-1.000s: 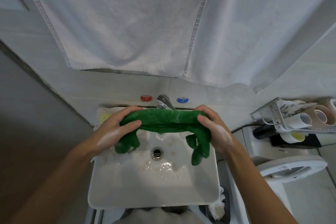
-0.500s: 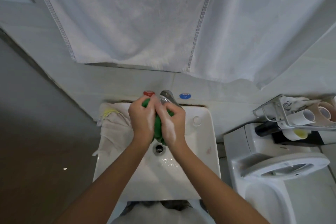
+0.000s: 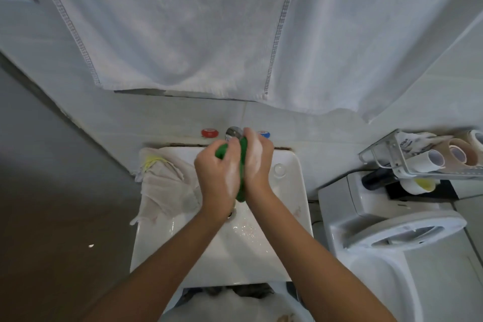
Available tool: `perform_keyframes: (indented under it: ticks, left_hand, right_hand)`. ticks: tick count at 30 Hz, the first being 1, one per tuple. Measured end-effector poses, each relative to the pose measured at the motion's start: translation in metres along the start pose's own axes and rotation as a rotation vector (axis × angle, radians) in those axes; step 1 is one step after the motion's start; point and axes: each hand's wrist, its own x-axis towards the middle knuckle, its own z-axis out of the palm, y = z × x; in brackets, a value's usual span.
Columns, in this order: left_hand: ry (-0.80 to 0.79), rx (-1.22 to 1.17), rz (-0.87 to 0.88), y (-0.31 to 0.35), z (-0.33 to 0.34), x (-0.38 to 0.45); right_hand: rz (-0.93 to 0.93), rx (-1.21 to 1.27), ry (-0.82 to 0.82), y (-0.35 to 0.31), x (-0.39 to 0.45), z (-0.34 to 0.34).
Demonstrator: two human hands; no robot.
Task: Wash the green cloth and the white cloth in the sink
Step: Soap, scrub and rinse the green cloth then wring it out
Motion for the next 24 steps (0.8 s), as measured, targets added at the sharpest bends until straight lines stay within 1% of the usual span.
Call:
perform_keyframes:
  ticks: [2, 4, 6, 8, 9, 11, 13, 14, 16, 17, 18, 21, 23, 24]
  left_hand:
    - [0.047, -0.027, -0.075, -0.001, -0.003, 0.026]
    - [0.036, -0.004, -0.073, -0.002, -0.007, 0.026]
    - [-0.029, 0.028, -0.013, 0.001, -0.006, 0.001]
    - [-0.053, 0.021, 0.001, 0.002, -0.005, -0.009]
    - [-0.047, 0.022, -0.025, 0.002, -0.005, 0.0]
    - [0.008, -0.02, -0.112, -0.003, -0.006, 0.029]
    - [0.036, 0.0, -0.128, -0.003, -0.009, 0.03]
    - [0.031, 0.02, -0.094, -0.002, -0.008, 0.017]
    - [-0.026, 0.006, -0.029, 0.006, -0.006, -0.011]
    - [-0.049, -0.003, -0.019, 0.007, -0.005, -0.015]
    - [-0.052, 0.012, -0.022, 0.007, -0.005, -0.008]
    - [0.011, -0.007, -0.101, 0.001, -0.006, 0.032]
    - [-0.002, 0.002, -0.047, 0.004, -0.008, 0.024]
    - [-0.043, 0.004, 0.0, 0.006, -0.007, 0.011]
  right_hand:
    - [-0.06, -0.052, -0.106, 0.011, -0.023, -0.001]
    - [-0.071, -0.058, -0.176, 0.012, -0.034, -0.005]
    - [0.016, -0.018, -0.127, 0.006, -0.011, -0.006]
    - [0.095, 0.048, -0.081, 0.004, 0.003, -0.002]
    - [0.07, 0.029, -0.087, 0.004, -0.003, -0.001]
    - [-0.058, -0.064, -0.157, 0.011, -0.023, 0.001]
    - [-0.119, -0.121, -0.215, 0.008, -0.032, -0.002]
    - [-0.104, -0.121, -0.21, 0.003, -0.023, -0.004]
    - [0.022, -0.049, -0.1, -0.002, 0.003, -0.003]
    - [0.071, -0.007, -0.077, -0.003, 0.007, -0.002]
    - [0.067, 0.004, -0.071, -0.003, 0.002, 0.0]
    - [-0.119, -0.113, -0.159, 0.005, -0.032, -0.004]
    - [-0.146, -0.169, -0.218, -0.004, -0.03, -0.01]
    - [-0.14, -0.162, -0.198, -0.01, -0.018, -0.012]
